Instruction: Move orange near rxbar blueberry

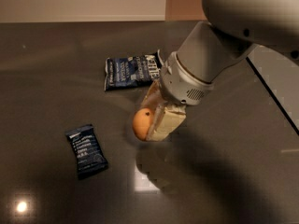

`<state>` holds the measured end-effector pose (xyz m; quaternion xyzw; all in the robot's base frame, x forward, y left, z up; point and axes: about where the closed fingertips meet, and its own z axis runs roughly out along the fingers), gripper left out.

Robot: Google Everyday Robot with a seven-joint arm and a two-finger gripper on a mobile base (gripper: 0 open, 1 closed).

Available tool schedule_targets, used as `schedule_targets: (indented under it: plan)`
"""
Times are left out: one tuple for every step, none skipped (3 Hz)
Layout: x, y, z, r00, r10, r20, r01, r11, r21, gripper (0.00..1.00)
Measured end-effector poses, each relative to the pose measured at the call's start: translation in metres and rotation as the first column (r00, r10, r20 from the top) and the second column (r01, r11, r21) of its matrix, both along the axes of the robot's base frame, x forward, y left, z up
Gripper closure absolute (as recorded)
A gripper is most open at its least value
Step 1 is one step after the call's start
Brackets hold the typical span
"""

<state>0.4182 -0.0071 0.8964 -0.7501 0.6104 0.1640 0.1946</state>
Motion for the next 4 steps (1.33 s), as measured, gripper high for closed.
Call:
schedule_targets:
  plan:
    - [-0.002,0.018,-0.008,0.9989,0.046,-0.007,-0.046,0.999,0.016,1.0]
    - [-0.004,0.03,-0.017,0.9967,0.078,-0.021,-0.078,0.997,0.02,1.0]
    - [-0.007,0.042,-0.026,0.9937,0.108,-0.03,-0.108,0.994,0.021,1.0]
    - [-0.01,0.05,-0.031,0.9907,0.132,-0.033,-0.131,0.991,0.036,1.0]
